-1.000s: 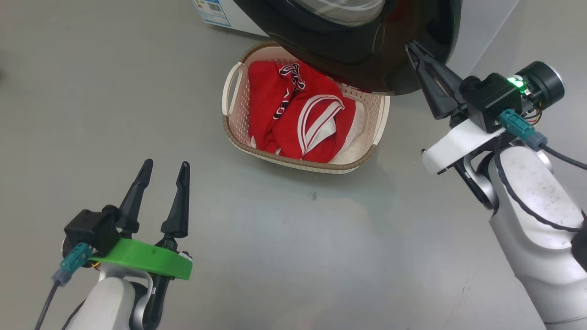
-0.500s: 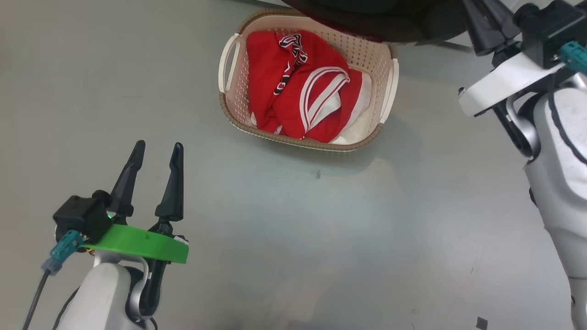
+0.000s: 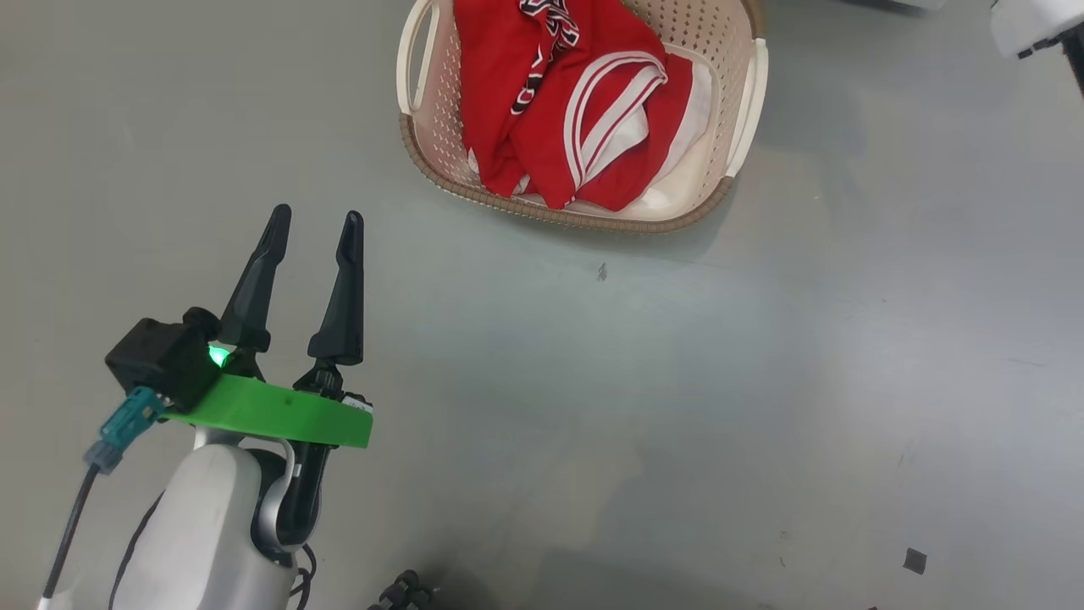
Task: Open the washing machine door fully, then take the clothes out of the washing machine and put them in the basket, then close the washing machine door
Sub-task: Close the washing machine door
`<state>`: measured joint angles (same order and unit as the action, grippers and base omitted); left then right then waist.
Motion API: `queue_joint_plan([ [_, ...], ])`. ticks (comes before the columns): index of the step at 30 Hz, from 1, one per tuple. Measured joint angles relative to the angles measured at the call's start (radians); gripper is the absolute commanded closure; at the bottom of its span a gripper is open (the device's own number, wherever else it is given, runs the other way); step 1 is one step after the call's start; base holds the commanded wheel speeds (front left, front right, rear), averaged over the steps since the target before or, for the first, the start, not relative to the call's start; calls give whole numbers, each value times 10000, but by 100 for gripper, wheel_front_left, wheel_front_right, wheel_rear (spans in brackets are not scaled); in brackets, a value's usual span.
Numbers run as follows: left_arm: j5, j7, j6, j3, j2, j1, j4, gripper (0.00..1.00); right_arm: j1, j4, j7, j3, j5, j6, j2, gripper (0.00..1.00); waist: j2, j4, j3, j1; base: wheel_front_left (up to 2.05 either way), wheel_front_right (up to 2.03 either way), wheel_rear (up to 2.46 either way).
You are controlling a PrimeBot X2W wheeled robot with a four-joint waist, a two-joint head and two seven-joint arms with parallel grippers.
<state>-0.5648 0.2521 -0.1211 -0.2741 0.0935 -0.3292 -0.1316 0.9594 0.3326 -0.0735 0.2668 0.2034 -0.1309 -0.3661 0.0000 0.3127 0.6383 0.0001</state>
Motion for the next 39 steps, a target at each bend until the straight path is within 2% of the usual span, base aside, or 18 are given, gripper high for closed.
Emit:
queue_joint_plan([
  [14,-221,0,0,-33,-211,-319,-132,0,1543,583,94,176,-522,31,-428,100,0,404,670,0,0,0,0],
  [18,-234,0,0,-48,-234,-393,-169,0,1657,803,-27,-207,-355,276,-138,100,0,454,711,0,0,0,0],
  [30,-234,0,0,-100,-247,-488,-240,0,2009,1444,-280,-56,-267,268,44,100,0,419,721,0,0,0,0],
  [36,-199,0,-2,-105,-247,-599,-518,0,1892,2011,-922,-12,-267,293,161,100,0,345,496,0,0,0,0],
  [39,-196,0,-2,-117,-247,-606,-702,0,1346,2247,-1344,-21,-267,418,173,100,0,302,254,-1,0,0,0],
])
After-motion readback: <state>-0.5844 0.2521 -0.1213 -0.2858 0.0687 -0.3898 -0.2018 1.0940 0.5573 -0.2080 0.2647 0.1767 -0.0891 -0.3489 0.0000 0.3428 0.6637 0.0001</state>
